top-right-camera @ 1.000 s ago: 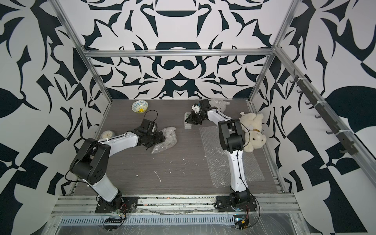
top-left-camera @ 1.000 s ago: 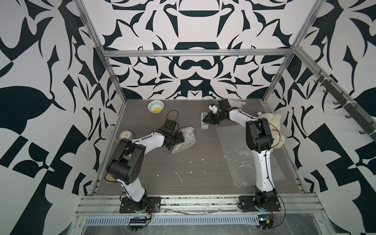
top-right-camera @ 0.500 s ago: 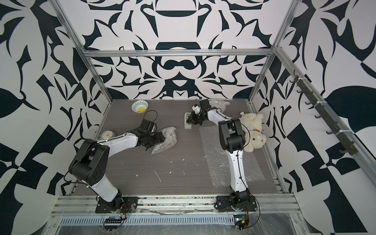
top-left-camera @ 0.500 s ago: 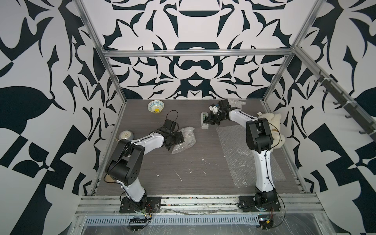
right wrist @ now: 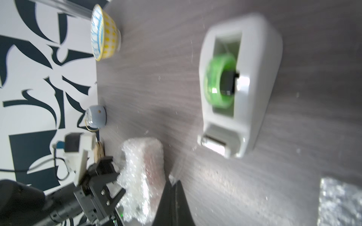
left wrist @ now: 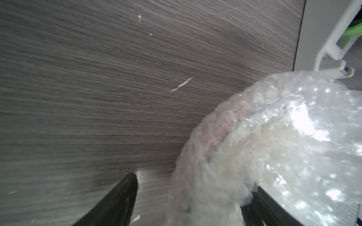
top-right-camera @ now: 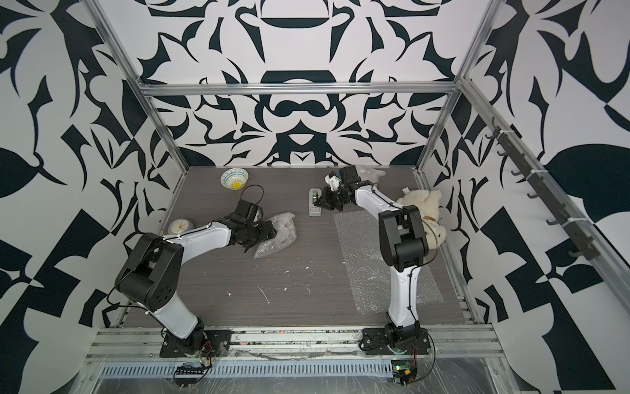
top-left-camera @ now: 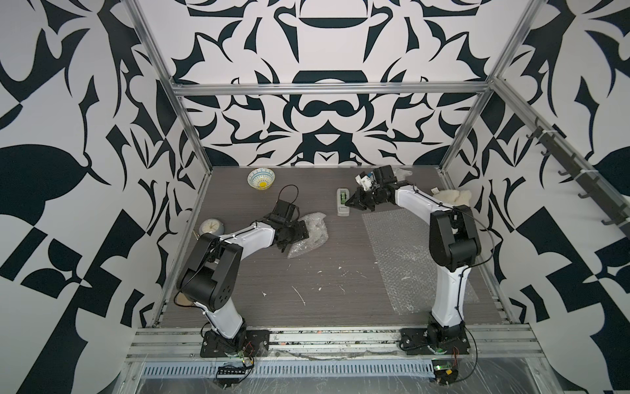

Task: Wrap bowls in bubble wrap
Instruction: Tear off the tape using the Tape Cutter.

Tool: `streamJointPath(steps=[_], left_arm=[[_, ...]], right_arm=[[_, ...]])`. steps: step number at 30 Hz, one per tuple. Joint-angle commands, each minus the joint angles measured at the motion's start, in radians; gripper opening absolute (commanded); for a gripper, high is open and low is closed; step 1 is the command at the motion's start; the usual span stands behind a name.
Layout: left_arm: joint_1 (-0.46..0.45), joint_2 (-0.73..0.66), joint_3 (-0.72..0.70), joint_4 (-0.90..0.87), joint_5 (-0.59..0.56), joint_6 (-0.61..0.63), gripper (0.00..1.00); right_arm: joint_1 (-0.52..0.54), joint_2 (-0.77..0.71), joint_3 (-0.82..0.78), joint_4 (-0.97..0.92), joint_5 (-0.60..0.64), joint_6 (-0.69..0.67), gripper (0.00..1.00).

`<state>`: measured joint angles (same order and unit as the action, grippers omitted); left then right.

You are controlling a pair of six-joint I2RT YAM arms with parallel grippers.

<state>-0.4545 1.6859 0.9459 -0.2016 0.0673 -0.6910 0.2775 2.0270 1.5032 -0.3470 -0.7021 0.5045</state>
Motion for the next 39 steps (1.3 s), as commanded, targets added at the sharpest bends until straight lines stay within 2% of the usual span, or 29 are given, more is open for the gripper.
streamJointPath(steps=[1,7,14,24,30,39], left_arm=[[-0.005,0.001,-0.010,-0.015,0.003,0.007,0.83],[-0.005,0.008,0.002,-0.016,0.007,0.007,0.83],[-0.005,0.006,0.003,-0.024,0.006,0.011,0.83],[-0.005,0.001,-0.010,-0.021,0.004,0.011,0.83],[-0.004,0.002,-0.010,-0.016,0.003,0.010,0.83],[-0.004,-0.002,-0.021,-0.011,0.000,0.007,0.83]], right_arm=[[0.020,-0.037,-0.074,0.010,-0.028,-0.015,0.00],[0.041,-0.034,-0.184,0.089,-0.044,0.020,0.00],[0.040,0.023,-0.198,0.147,-0.050,0.043,0.00],[0.002,0.033,-0.249,0.125,0.006,0.031,0.00],[-0.039,0.014,-0.277,0.106,0.014,0.017,0.00],[-0.038,-0.002,-0.287,0.092,-0.007,0.012,0.00]])
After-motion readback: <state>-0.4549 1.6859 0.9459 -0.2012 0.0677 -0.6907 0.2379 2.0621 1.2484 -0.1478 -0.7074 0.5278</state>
